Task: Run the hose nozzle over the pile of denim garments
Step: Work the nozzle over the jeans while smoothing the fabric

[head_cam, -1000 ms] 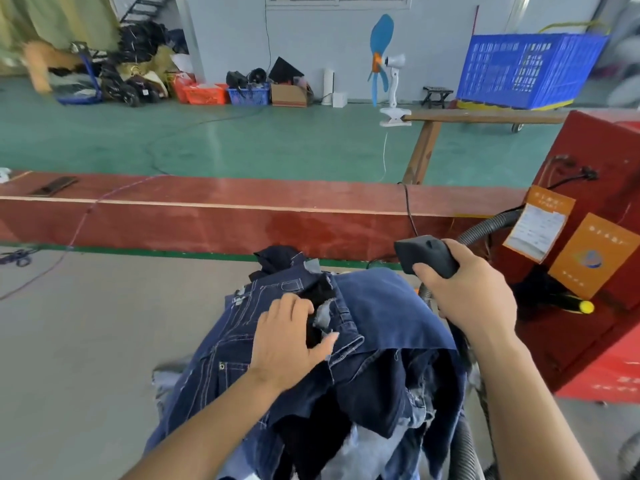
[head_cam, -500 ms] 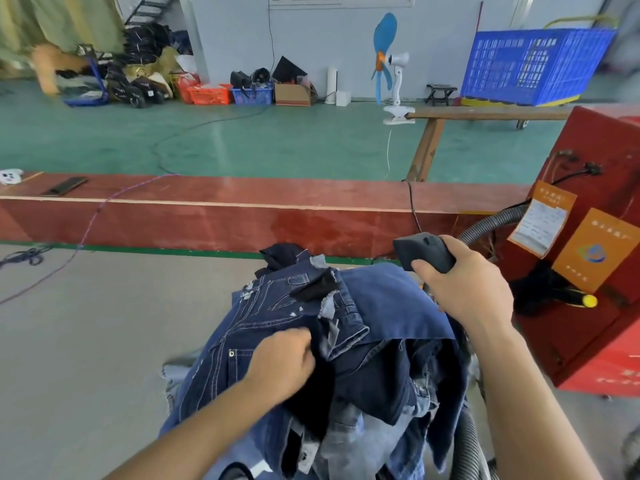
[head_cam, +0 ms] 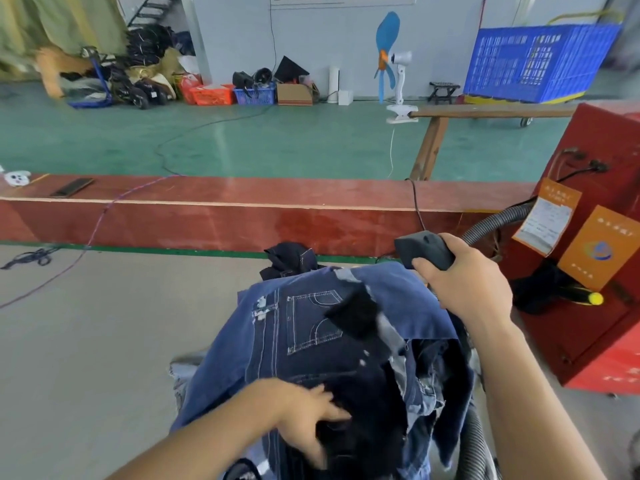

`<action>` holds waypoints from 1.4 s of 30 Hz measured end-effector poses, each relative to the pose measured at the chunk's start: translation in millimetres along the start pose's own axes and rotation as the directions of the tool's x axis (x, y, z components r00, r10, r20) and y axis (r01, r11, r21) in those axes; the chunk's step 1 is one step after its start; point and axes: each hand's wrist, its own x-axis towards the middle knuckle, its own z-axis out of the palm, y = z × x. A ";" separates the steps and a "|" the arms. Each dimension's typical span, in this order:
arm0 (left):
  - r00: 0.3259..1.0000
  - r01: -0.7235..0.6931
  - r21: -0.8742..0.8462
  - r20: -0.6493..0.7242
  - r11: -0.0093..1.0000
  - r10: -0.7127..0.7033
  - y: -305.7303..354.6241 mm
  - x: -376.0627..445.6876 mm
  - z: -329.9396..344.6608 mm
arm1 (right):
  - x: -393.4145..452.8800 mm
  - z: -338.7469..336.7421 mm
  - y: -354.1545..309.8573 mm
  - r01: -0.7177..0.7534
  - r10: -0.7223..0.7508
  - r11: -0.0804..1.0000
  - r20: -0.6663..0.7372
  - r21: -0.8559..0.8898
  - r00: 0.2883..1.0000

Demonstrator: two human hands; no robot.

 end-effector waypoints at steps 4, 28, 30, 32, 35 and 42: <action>0.980 0.037 0.056 -0.197 0.998 -0.025 -2.8 31.9 0.6 | 0.3 -0.2 1.2 -0.012 0.012 1.000 0.015 -0.008 1.000; 0.350 0.158 -0.232 -0.896 0.960 -0.274 -30.5 78.1 -61.7 | 4.4 -7.2 12.9 -0.013 0.014 1.000 0.024 -0.025 1.000; 0.358 -0.092 -0.093 -0.932 0.991 -0.054 -14.8 82.0 -51.9 | 4.1 -5.9 10.6 -0.013 0.014 1.000 0.036 -0.027 0.999; 0.393 -0.226 -0.150 -0.918 0.963 -0.051 -2.0 88.8 -43.0 | 3.2 -5.8 7.7 -0.004 0.005 1.000 0.049 -0.025 0.999; 0.269 -0.348 -0.235 -0.952 0.908 -0.144 5.7 94.9 -38.2 | 2.3 -6.0 6.5 0.006 -0.005 1.000 0.058 -0.023 0.998; 0.497 -0.157 0.116 -0.849 0.981 0.179 -2.1 98.0 -70.6 | 4.3 -7.2 8.0 0.012 -0.010 0.999 0.069 -0.032 0.998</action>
